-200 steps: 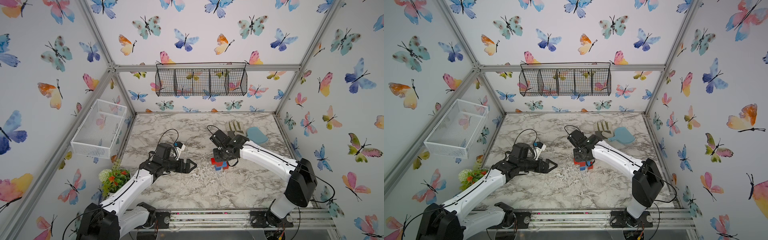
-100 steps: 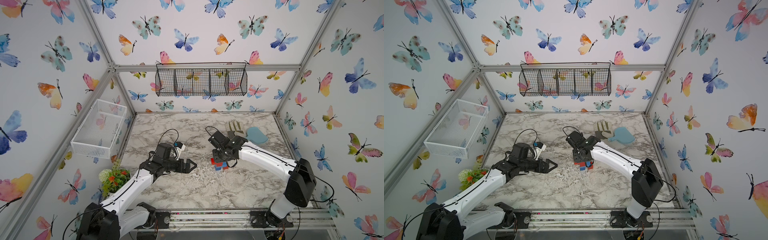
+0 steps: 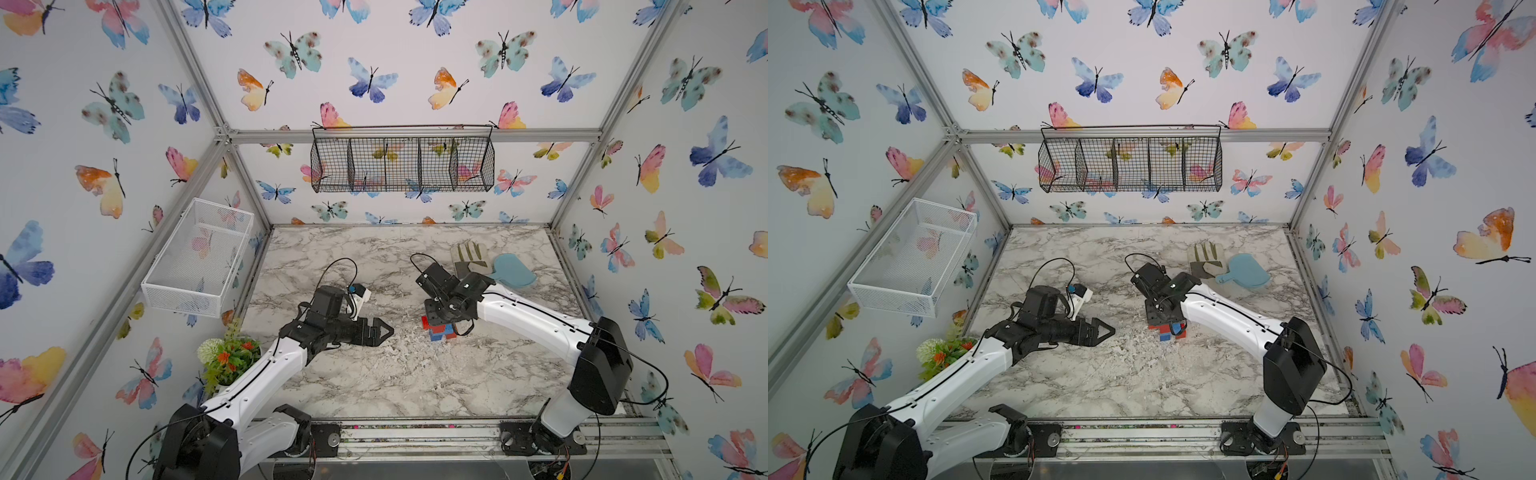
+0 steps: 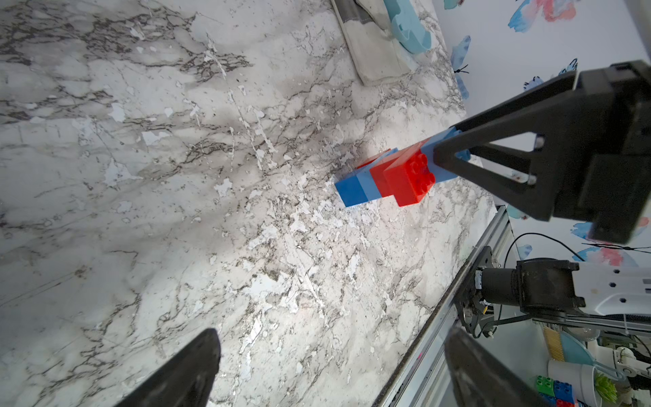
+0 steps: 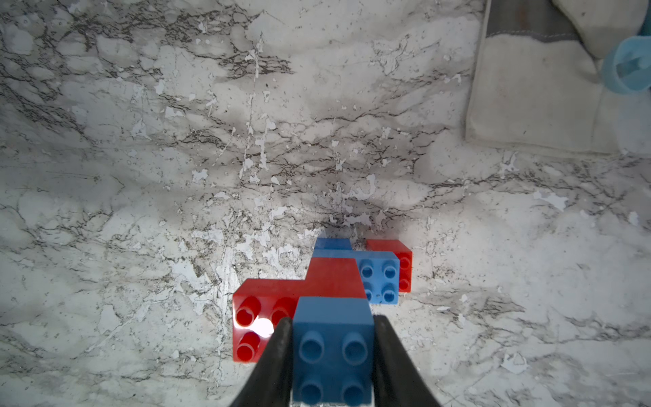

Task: Assemble a giraffe with lego
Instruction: Assemble the lego brick with the lego brick.

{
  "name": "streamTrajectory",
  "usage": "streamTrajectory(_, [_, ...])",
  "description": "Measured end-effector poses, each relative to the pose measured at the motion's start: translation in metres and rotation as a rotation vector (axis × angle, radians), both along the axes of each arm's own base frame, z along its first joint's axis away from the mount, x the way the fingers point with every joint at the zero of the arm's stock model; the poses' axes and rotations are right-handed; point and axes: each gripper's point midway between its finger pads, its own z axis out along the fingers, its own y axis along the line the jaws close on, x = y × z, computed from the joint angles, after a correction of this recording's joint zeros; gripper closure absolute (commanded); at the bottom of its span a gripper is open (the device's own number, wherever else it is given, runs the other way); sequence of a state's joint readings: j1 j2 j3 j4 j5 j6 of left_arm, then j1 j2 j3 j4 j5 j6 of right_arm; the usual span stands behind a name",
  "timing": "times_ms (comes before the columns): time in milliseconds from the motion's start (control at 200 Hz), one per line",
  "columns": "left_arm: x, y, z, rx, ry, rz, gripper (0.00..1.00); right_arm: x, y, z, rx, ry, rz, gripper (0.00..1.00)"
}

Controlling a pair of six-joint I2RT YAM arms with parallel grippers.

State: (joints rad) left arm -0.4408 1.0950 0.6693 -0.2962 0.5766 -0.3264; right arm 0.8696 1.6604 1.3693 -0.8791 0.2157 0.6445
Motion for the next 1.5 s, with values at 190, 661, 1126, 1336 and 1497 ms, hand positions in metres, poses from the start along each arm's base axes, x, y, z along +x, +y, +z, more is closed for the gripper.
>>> streamTrajectory(190, [0.0,0.0,0.0,0.0,0.0,0.0,0.02,0.0,0.0,0.001,0.023,-0.016,-0.009,0.72])
streamTrajectory(661, [0.0,0.0,0.0,0.0,0.0,0.0,0.02,0.002,-0.002,0.007,0.03,-0.028,-0.039,0.59])
streamTrajectory(1126, [0.0,0.0,0.0,0.001,0.0,0.001,0.02,0.005,0.001,0.015,0.037,-0.039,-0.045,0.33])
streamTrajectory(1336, [0.0,0.0,0.0,0.001,0.0,0.001,0.02,-0.003,-0.009,0.029,0.079,-0.089,-0.022,0.28])
streamTrajectory(1497, [-0.001,-0.001,0.0,0.001,0.001,-0.003,0.02,-0.017,-0.025,0.03,0.099,-0.119,0.014,0.26])
